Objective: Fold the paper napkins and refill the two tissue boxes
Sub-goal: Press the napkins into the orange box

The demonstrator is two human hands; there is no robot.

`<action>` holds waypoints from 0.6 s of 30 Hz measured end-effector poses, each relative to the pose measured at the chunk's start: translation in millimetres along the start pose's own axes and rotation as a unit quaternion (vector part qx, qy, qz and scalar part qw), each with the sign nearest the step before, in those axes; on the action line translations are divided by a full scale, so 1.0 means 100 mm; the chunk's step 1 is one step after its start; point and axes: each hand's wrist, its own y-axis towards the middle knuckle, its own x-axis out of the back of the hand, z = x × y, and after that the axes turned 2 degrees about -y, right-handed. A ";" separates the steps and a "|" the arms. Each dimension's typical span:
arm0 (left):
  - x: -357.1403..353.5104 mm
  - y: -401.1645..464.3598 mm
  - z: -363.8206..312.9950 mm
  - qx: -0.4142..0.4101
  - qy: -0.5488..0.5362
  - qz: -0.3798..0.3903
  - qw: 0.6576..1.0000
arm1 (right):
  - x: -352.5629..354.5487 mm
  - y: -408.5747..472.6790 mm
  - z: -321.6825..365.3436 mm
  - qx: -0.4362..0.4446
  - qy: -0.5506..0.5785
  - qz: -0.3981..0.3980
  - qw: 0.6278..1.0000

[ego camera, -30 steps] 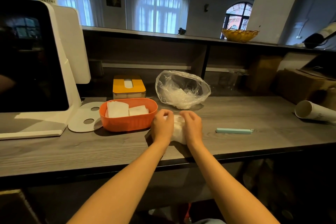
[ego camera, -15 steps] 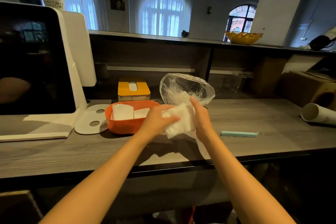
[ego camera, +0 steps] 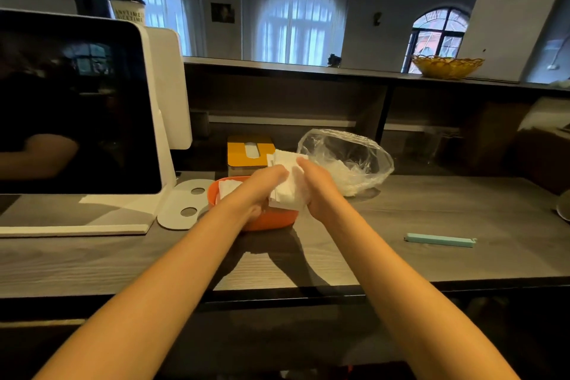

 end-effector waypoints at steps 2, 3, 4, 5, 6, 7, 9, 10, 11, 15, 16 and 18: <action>0.00 0.07 -0.04 0.004 -0.001 -0.016 1.000 | -0.13 0.08 0.08 -0.016 -0.017 -0.010 1.000; 0.02 0.12 -0.06 0.000 0.001 -0.019 1.000 | -0.17 0.15 0.10 -0.002 -0.042 -0.016 0.999; 0.06 0.17 -0.08 -0.004 -0.007 -0.026 1.000 | -0.20 0.23 0.11 0.024 -0.081 -0.027 0.996; 0.09 0.22 -0.10 -0.007 -0.016 -0.032 0.999 | -0.21 0.29 0.12 0.049 -0.127 -0.036 0.990; 0.14 0.27 -0.11 -0.008 -0.016 -0.046 0.999 | -0.21 0.35 0.13 0.066 -0.172 -0.043 0.982; 0.18 0.33 -0.11 -0.010 0.003 -0.060 0.998 | -0.21 0.41 0.13 0.070 -0.211 -0.040 0.974; 0.24 0.41 -0.08 -0.013 0.074 -0.076 0.994 | -0.19 0.54 0.11 0.089 -0.262 -0.030 0.960; 0.26 0.44 -0.06 -0.013 0.102 -0.070 0.992 | -0.18 0.58 0.10 0.099 -0.283 -0.032 0.953; 0.27 0.47 -0.04 -0.008 0.120 -0.063 0.991 | -0.16 0.60 0.08 0.106 -0.312 -0.034 0.944; 0.28 0.61 0.03 0.021 0.181 -0.058 0.982 | -0.13 0.69 -0.05 0.146 -0.424 -0.055 0.892; 0.27 0.63 0.03 0.029 0.207 -0.053 0.977 | -0.12 0.71 -0.09 0.147 -0.433 -0.060 0.887; 0.26 0.64 0.05 0.041 0.285 -0.049 0.957 | -0.11 0.70 -0.14 0.149 -0.442 -0.061 0.882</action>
